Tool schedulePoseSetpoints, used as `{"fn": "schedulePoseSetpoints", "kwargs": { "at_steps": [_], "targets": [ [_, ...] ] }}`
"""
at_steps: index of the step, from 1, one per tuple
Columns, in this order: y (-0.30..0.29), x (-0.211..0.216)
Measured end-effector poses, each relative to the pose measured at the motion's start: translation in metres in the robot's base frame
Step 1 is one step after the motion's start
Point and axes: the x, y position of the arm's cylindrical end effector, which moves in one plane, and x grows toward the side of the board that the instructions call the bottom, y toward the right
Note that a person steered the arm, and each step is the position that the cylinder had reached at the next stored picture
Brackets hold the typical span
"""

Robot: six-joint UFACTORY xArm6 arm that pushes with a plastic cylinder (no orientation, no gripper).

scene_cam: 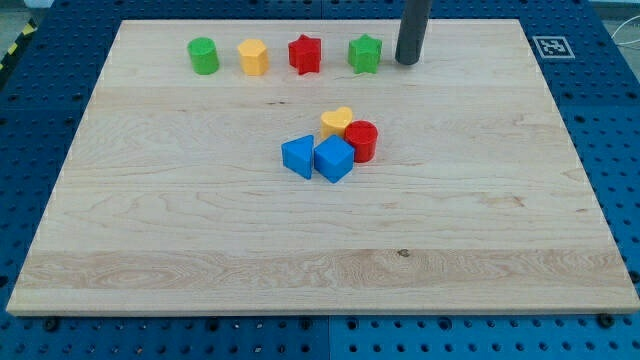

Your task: Point your arm to the green star

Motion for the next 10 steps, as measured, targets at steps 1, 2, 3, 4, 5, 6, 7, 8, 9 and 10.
{"fn": "schedulePoseSetpoints", "kwargs": {
  "at_steps": [1, 2, 3, 4, 5, 6, 7, 8, 9, 10],
  "targets": [
    [-0.002, 0.002],
    [-0.002, 0.026],
    [-0.006, 0.028],
    [-0.007, 0.008],
    [-0.007, -0.007],
    [-0.004, -0.004],
    [-0.001, 0.005],
    [-0.003, 0.005],
    [-0.011, 0.005],
    [-0.015, 0.005]
  ]
}}
